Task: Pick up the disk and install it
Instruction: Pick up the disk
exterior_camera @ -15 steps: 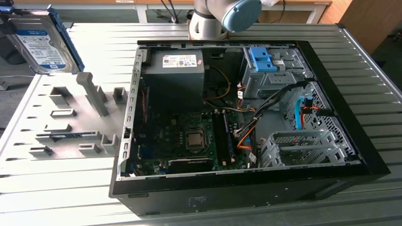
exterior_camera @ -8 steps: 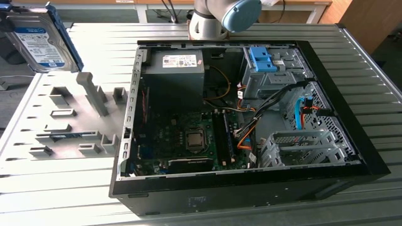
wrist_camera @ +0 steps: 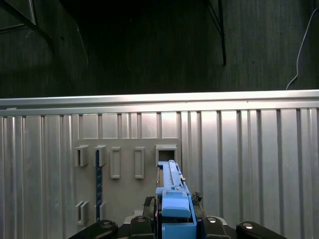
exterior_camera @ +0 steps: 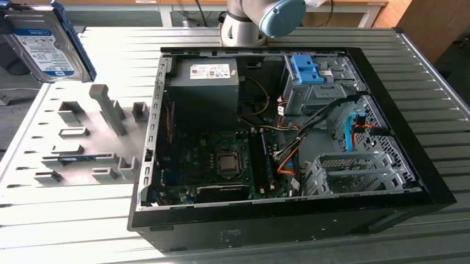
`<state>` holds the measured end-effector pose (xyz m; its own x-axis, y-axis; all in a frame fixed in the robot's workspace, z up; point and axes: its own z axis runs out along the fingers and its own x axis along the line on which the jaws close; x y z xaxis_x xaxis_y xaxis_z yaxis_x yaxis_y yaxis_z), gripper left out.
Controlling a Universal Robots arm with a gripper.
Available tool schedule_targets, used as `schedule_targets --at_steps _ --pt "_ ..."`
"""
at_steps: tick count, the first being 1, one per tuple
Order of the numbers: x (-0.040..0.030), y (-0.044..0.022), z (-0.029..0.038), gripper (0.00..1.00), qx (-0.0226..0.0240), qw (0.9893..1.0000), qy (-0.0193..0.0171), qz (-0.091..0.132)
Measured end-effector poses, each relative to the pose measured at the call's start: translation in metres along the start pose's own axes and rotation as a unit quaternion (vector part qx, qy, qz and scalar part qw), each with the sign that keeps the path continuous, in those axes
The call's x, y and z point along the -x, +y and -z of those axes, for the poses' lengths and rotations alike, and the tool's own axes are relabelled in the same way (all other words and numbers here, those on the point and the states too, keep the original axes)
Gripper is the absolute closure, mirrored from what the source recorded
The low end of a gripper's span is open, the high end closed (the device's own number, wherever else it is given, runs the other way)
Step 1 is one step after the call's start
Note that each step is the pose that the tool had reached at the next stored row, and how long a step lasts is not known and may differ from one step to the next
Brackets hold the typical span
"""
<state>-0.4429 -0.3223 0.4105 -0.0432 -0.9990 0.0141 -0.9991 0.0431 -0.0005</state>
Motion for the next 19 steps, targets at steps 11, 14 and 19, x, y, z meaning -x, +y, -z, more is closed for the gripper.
schedule_targets --at_steps 11,14,19 --pt "-0.0001 0.0000 0.0096 0.63 0.0000 1.0000 0.0000 0.000" --pt "-0.0002 0.0000 0.0121 0.63 0.0000 1.0000 0.0000 0.000" --pt "-0.0002 0.0000 0.0165 0.63 0.0000 1.0000 0.0000 0.000"
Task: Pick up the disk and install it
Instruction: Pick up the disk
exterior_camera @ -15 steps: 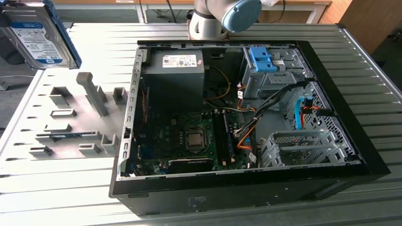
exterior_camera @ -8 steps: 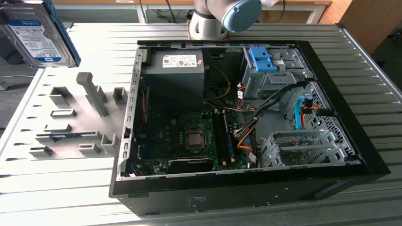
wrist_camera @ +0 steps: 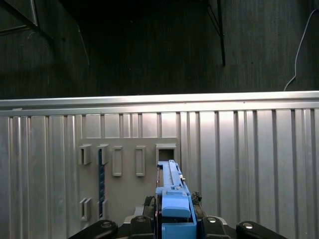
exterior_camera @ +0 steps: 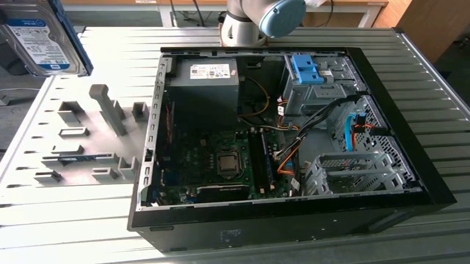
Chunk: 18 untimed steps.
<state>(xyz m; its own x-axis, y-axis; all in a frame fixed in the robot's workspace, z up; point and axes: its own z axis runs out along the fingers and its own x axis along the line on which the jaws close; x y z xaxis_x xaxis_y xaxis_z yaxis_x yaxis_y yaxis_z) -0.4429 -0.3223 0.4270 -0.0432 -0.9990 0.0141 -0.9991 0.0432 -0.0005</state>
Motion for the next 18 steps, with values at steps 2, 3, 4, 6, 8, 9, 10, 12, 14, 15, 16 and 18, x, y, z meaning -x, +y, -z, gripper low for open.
schedule_targets --at_steps 2,3,4,6,8,9,10,12,14,15,16,18 --pt "0.0000 0.0000 0.0018 0.63 0.0000 1.0000 0.0000 0.000" --pt "-0.0001 0.0000 0.0027 0.63 0.0000 1.0000 0.0000 0.000" --pt "-0.0001 0.0000 0.0037 0.63 0.0000 1.0000 0.0000 0.000" --pt "-0.0001 0.0000 0.0055 0.63 0.0000 1.0000 0.0000 0.000" --pt "-0.0001 0.0000 0.0070 0.63 0.0000 1.0000 0.0000 0.000" --pt "-0.0001 0.0000 0.0077 0.63 0.0000 1.0000 0.0000 0.000" --pt "-0.0001 0.0000 0.0085 0.63 0.0000 1.0000 0.0000 0.000" --pt "-0.0002 0.0000 0.0101 0.63 0.0000 1.0000 0.0000 0.000" --pt "-0.0002 0.0000 0.0116 0.63 0.0000 1.0000 0.0000 0.000" --pt "-0.0002 0.0000 0.0124 0.63 0.0000 1.0000 0.0000 0.000" --pt "-0.0002 0.0000 0.0131 0.63 0.0000 1.0000 0.0000 0.000" --pt "-0.0002 0.0000 0.0146 0.63 0.0000 1.0000 0.0000 0.000"
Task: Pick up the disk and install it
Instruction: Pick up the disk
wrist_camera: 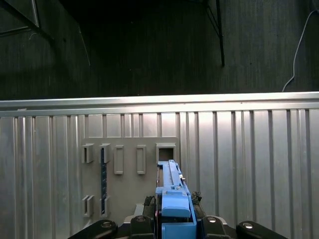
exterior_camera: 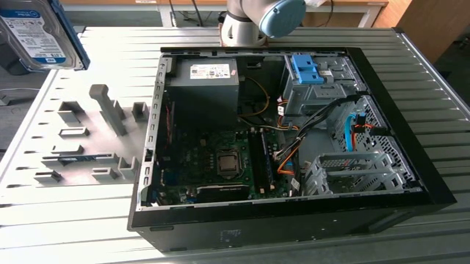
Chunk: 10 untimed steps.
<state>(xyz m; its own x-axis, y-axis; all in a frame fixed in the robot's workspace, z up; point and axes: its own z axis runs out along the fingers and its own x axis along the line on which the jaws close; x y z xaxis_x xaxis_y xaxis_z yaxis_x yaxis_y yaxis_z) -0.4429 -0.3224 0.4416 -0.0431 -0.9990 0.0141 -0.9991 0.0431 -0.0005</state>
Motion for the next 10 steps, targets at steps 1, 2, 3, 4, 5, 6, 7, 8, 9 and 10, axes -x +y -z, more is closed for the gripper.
schedule_targets --at_steps 1,2,3,4,5,6,7,8,9,10 --pt "0.0000 0.0000 0.0007 0.63 0.0000 1.0000 0.0000 0.000" --pt "0.0000 0.0000 0.0013 0.63 0.0000 1.0000 0.0000 0.000" --pt "0.0000 0.0000 0.0020 0.63 0.0000 1.0000 0.0000 0.000" --pt "0.0000 0.0000 0.0026 0.63 0.0000 1.0000 0.0000 0.000" --pt "0.0000 0.0000 0.0032 0.63 0.0000 1.0000 0.0000 0.000" --pt "0.0000 0.0000 0.0038 0.63 0.0000 1.0000 0.0000 0.000" --pt "-0.0001 0.0000 0.0042 0.63 0.0000 1.0000 0.0000 0.000" --pt "0.0000 0.0000 0.0042 0.63 0.0000 1.0000 0.0000 0.000" --pt "0.0000 0.0000 0.0043 0.63 0.0000 1.0000 0.0000 0.000" --pt "0.0000 0.0000 0.0044 0.63 0.0000 1.0000 0.0000 0.000"
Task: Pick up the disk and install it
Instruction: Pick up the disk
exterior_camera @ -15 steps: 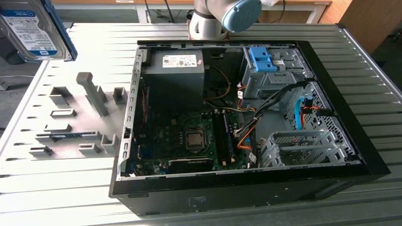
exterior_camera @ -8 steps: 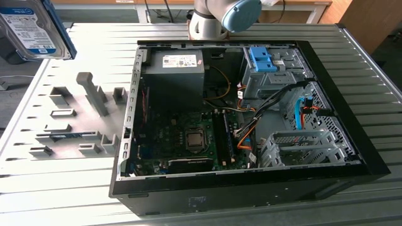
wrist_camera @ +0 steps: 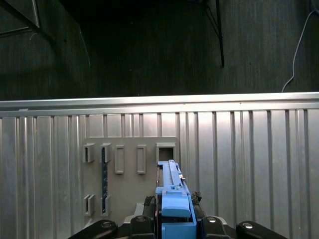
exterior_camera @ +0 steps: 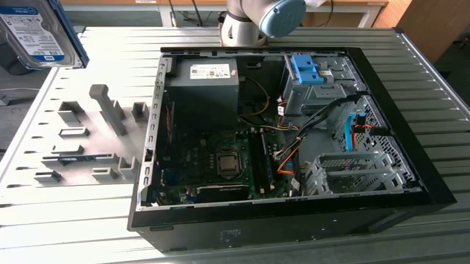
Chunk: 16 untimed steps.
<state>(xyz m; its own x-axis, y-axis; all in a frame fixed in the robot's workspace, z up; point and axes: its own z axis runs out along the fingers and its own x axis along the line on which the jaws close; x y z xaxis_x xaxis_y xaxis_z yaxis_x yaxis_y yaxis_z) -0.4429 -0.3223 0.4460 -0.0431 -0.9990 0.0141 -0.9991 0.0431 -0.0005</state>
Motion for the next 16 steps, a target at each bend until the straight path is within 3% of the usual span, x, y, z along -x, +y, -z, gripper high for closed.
schedule_targets --at_steps 7,16 --pt "0.0000 0.0000 0.0018 0.63 0.0000 1.0000 0.0000 0.000" --pt "-0.0002 0.0000 0.0111 0.63 0.0000 1.0000 0.0000 0.000"
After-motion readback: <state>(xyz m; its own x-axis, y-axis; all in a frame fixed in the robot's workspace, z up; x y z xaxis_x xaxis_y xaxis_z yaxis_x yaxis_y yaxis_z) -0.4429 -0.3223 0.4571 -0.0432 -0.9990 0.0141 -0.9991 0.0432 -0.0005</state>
